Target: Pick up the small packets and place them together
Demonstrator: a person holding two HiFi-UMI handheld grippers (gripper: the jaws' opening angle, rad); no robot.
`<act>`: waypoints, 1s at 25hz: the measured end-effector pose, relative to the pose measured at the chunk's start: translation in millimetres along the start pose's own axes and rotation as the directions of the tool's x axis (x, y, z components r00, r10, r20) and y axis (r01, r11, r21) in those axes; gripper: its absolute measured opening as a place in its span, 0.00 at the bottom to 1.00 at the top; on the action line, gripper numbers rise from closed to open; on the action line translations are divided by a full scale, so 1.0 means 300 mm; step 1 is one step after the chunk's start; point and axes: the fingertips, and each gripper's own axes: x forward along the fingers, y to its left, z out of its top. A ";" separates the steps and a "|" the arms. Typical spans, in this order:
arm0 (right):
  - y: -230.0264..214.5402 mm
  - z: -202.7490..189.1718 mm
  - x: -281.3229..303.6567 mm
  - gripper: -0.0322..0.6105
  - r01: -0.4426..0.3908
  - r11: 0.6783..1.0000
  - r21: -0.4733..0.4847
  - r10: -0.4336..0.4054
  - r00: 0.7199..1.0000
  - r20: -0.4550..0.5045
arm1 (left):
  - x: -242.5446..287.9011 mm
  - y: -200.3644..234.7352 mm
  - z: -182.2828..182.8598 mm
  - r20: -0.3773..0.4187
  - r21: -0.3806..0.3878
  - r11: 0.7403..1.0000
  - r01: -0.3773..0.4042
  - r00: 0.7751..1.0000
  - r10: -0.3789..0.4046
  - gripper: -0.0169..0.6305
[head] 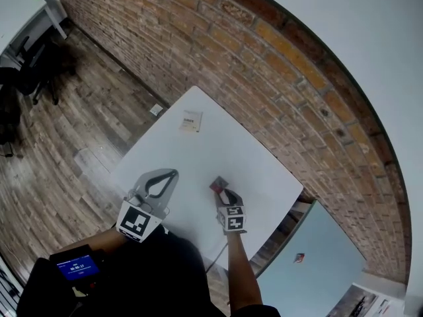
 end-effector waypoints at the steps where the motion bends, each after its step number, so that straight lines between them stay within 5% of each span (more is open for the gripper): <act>1: -0.008 -0.007 -0.019 0.30 -0.003 1.000 0.010 0.003 1.000 0.015 | 0.004 -0.030 -0.005 0.000 -0.002 1.000 -0.001 1.000 0.001 0.03; 5: -0.030 0.038 -0.078 0.28 0.017 0.997 0.069 -0.023 0.996 0.085 | -0.006 -0.052 -0.005 -0.004 -0.018 1.000 -0.024 1.000 0.024 0.03; 11: -0.019 0.117 -0.162 0.28 0.020 1.000 0.008 -0.021 0.986 0.166 | -0.024 -0.077 0.012 0.015 -0.018 0.997 -0.073 0.997 0.074 0.03; 17: 0.028 0.230 -0.221 0.24 0.039 0.999 -0.008 -0.036 0.967 0.251 | 0.003 -0.095 0.007 0.011 -0.004 0.999 -0.037 0.999 0.037 0.03; 25: 0.080 0.442 -0.243 0.05 0.134 0.990 0.043 -0.139 0.898 0.417 | 0.063 0.053 0.005 -0.004 -0.037 0.999 0.023 1.000 -0.024 0.03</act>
